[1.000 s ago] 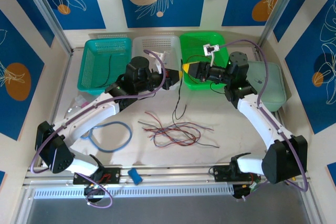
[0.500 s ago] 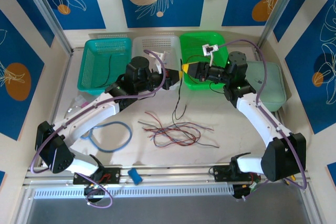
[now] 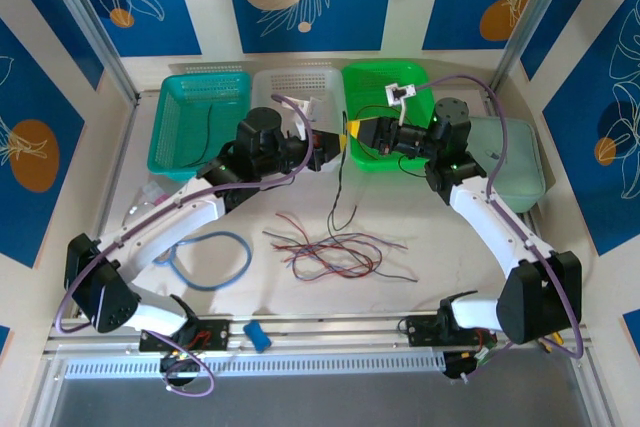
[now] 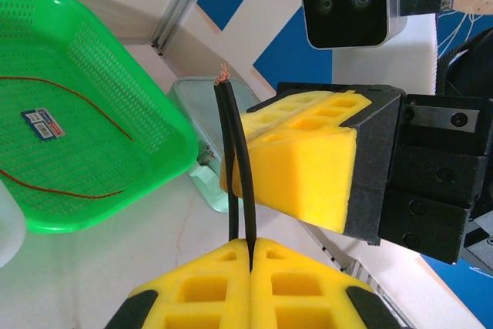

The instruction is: Untangle the cables

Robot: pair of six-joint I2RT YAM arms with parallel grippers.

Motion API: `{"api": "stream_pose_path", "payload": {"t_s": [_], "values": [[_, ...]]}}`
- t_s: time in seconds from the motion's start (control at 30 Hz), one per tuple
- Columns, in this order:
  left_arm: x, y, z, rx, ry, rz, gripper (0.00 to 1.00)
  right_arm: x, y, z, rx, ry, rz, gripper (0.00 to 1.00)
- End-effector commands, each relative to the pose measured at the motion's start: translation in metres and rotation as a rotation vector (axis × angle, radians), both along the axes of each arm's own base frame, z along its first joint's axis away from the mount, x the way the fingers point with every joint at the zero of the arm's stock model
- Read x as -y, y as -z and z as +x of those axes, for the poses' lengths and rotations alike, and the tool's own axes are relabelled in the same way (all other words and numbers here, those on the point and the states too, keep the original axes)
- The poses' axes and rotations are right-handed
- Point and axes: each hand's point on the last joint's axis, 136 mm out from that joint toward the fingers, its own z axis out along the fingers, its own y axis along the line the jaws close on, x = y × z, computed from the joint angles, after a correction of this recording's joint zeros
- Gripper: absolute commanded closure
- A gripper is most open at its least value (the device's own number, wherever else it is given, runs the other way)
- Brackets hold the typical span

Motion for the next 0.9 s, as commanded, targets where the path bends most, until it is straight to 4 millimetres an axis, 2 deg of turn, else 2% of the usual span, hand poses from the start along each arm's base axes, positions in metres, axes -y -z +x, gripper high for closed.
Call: {"api": "stream_pose_path", "payload": {"t_s": [0.0,0.2,0.33,0.53,0.7,0.87], "values": [[-0.014,-0.024,0.002,0.053,-0.042,-0.031,1.00,0.013,-0.015,-0.001,0.055,0.075,0.024,1.00],[-0.023,-0.020,0.007,0.046,-0.104,-0.023,1.00,0.048,-0.028,0.008,0.095,0.270,0.049,1.00],[-0.039,-0.022,0.013,0.058,-0.168,0.001,1.00,0.079,-0.041,0.006,0.138,0.401,0.057,1.00],[-0.088,-0.038,0.030,0.070,-0.316,0.028,1.00,0.132,-0.082,-0.015,0.253,0.599,0.036,1.00],[-0.132,-0.056,0.041,0.083,-0.449,0.036,1.00,0.157,-0.116,-0.033,0.338,0.715,0.027,1.00],[-0.176,-0.076,0.040,0.114,-0.571,0.021,1.00,0.174,-0.149,-0.043,0.410,0.805,0.034,1.00]]}}
